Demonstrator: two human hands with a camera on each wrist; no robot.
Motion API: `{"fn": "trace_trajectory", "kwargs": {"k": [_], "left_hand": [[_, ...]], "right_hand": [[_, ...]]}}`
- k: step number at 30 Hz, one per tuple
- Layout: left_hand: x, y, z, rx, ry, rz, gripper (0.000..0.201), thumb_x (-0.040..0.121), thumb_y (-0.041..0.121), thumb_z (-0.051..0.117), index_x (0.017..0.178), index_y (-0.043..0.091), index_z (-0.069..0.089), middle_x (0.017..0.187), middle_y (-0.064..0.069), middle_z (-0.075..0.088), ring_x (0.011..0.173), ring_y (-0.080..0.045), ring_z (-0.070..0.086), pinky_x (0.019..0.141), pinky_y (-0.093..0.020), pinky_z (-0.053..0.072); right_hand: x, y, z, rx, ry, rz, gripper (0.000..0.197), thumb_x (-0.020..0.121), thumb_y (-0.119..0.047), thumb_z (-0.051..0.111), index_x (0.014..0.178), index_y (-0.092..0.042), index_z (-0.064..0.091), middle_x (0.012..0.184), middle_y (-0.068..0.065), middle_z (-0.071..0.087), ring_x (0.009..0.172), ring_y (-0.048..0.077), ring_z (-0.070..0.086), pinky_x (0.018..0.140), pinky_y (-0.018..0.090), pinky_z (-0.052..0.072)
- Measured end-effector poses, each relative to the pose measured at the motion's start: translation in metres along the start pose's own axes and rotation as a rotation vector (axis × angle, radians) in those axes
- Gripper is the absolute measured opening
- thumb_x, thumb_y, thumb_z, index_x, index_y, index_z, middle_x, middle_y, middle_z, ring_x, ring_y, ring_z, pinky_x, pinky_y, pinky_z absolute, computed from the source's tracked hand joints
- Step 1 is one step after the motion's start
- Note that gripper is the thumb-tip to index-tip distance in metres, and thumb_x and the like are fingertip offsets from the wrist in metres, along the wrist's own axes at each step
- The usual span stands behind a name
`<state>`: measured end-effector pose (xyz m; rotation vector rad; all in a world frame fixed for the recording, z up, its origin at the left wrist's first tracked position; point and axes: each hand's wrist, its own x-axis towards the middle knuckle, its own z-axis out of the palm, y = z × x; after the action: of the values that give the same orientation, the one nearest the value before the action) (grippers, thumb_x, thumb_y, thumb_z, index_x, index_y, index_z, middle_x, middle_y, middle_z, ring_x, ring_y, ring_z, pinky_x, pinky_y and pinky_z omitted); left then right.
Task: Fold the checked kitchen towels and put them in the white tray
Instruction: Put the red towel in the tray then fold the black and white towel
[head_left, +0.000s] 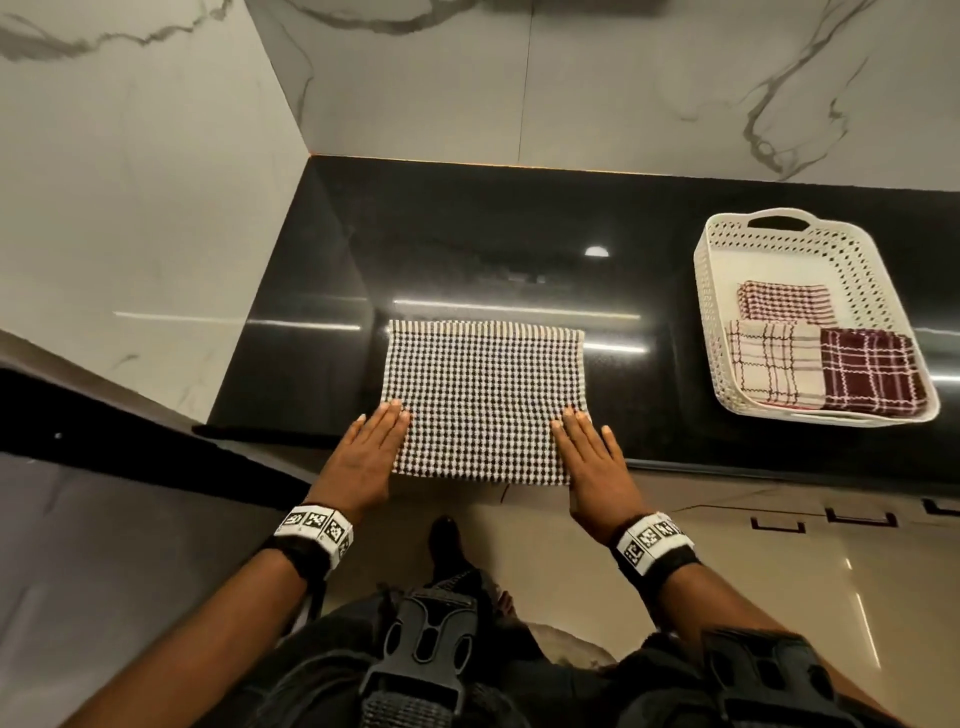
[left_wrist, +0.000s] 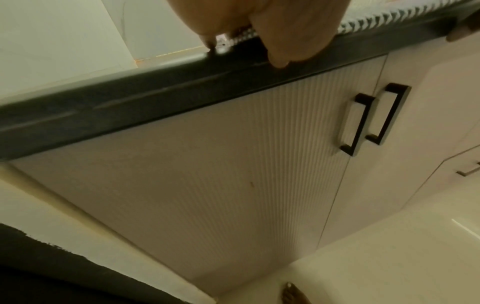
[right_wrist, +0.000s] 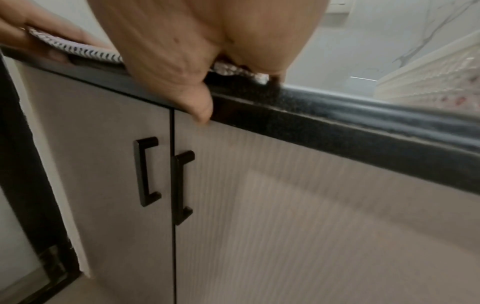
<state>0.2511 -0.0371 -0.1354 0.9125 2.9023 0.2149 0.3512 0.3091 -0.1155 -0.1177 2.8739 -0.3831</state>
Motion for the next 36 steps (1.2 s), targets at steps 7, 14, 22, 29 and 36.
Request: {"fn": "trace_trajectory", "kwargs": {"k": [7,14,22,29,36], "left_hand": [[0.012,0.002,-0.066,-0.564,0.104,-0.348,0.023,0.09,0.035,0.055,0.099,0.018,0.068,0.078,-0.003,0.069,0.076,-0.026,0.066,0.069,-0.032,0.047],[0.08,0.011,-0.063,-0.396,0.056,-0.612,0.032,0.104,0.034,0.04,0.107,0.006,0.055,0.106,-0.027,0.066,0.098,-0.045,0.062,0.082,-0.047,0.048],[0.095,0.02,-0.05,-0.167,0.047,-0.659,0.029,0.107,0.031,0.029,0.107,0.007,0.045,0.102,-0.022,0.068,0.094,-0.045,0.066,0.077,-0.048,0.048],[0.099,0.022,-0.052,-0.174,0.036,-0.694,0.025,0.107,0.027,0.029,0.111,0.006,0.041,0.104,-0.022,0.067,0.096,-0.043,0.066,0.078,-0.048,0.049],[0.101,0.021,-0.052,-0.206,0.054,-0.734,0.027,0.105,0.03,0.035,0.114,0.005,0.039,0.107,-0.023,0.065,0.097,-0.045,0.064,0.08,-0.051,0.049]], "right_hand": [[0.003,0.01,-0.051,0.669,0.275,0.182,0.02,0.092,-0.004,0.059,0.089,-0.022,0.067,0.085,-0.003,0.07,0.081,0.015,0.063,0.081,0.037,0.051],[0.088,0.008,-0.065,0.585,0.225,0.528,0.029,0.103,-0.028,0.041,0.106,-0.006,0.059,0.11,0.019,0.066,0.103,0.038,0.061,0.086,0.039,0.046],[0.11,0.004,-0.056,0.31,0.17,0.543,0.032,0.106,-0.028,0.029,0.115,-0.003,0.048,0.111,0.026,0.066,0.103,0.045,0.063,0.084,0.045,0.047],[0.115,0.003,-0.057,0.206,0.136,0.508,0.031,0.106,-0.026,0.027,0.116,-0.002,0.044,0.108,0.025,0.067,0.099,0.044,0.065,0.08,0.046,0.05],[0.119,0.002,-0.062,0.236,0.128,0.55,0.034,0.105,-0.024,0.026,0.119,0.001,0.044,0.113,0.026,0.065,0.104,0.045,0.063,0.085,0.048,0.049]]}}
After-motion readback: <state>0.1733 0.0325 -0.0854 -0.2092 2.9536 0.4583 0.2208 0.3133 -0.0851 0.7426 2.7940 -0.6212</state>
